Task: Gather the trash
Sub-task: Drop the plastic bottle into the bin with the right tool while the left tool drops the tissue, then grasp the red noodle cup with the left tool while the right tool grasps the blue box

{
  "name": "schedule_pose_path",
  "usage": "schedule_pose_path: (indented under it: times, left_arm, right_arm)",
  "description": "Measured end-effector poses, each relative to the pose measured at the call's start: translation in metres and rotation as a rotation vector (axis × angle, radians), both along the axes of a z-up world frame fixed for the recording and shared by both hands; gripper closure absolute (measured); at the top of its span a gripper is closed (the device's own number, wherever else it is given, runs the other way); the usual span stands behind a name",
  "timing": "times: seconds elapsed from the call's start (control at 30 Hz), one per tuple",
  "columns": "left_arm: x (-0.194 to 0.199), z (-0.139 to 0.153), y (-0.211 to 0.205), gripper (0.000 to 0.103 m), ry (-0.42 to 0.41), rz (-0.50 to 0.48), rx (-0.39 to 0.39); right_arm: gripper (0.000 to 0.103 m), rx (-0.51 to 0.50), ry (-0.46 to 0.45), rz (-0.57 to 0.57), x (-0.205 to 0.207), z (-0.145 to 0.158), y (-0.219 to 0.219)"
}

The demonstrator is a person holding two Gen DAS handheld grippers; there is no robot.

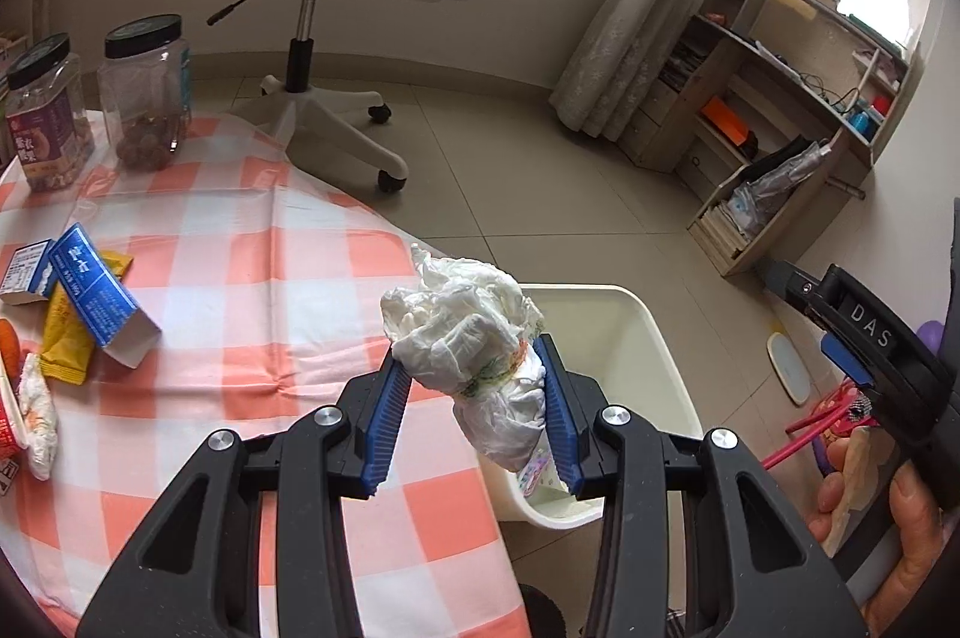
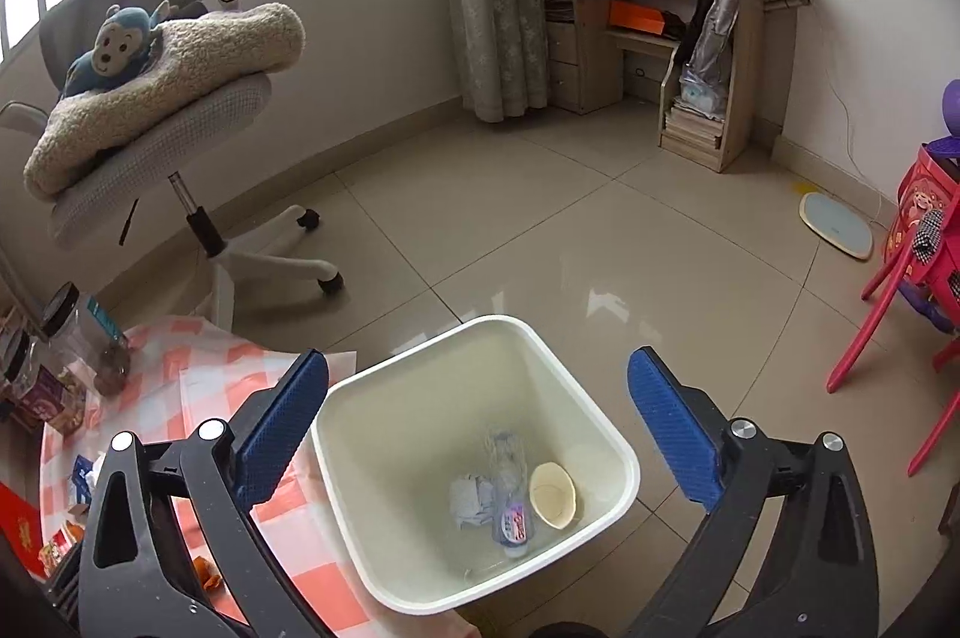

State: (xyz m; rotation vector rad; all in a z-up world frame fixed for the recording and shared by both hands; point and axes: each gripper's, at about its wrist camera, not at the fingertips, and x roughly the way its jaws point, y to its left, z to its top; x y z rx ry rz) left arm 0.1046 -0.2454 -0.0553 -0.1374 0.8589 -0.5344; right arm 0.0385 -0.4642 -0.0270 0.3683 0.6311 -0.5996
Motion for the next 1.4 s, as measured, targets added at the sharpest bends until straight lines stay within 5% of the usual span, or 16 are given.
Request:
schedule_pose_path:
  times: [0.33, 0.57, 0.8, 1.03, 1.4]
  left_arm:
    - [0.001, -0.002, -0.071, 0.058, 0.045, -0.103, -0.021]
    - [0.002, 0.0, -0.078, 0.033, 0.06, -0.103, -0.007]
    - [-0.001, 0.018, -0.035, 0.015, -0.058, 0.019, 0.093]
    - [-0.003, 0.033, 0.022, 0.009, -0.156, 0.185, 0.18]
    - [0.003, 0.018, 0.119, 0.008, -0.123, 0.358, 0.23]
  right_arm:
    - [0.007, 0.032, -0.066, -0.113, -0.027, 0.011, -0.034]
    - [0.007, 0.039, -0.096, -0.185, -0.042, 0.013, -0.05]
    - [0.007, -0.088, -0.071, -0.144, -0.03, 0.015, -0.01]
    - [0.007, -0.212, -0.078, -0.035, -0.018, 0.016, 0.049]
    - [0.007, -0.25, 0.001, 0.187, 0.021, -0.001, 0.135]
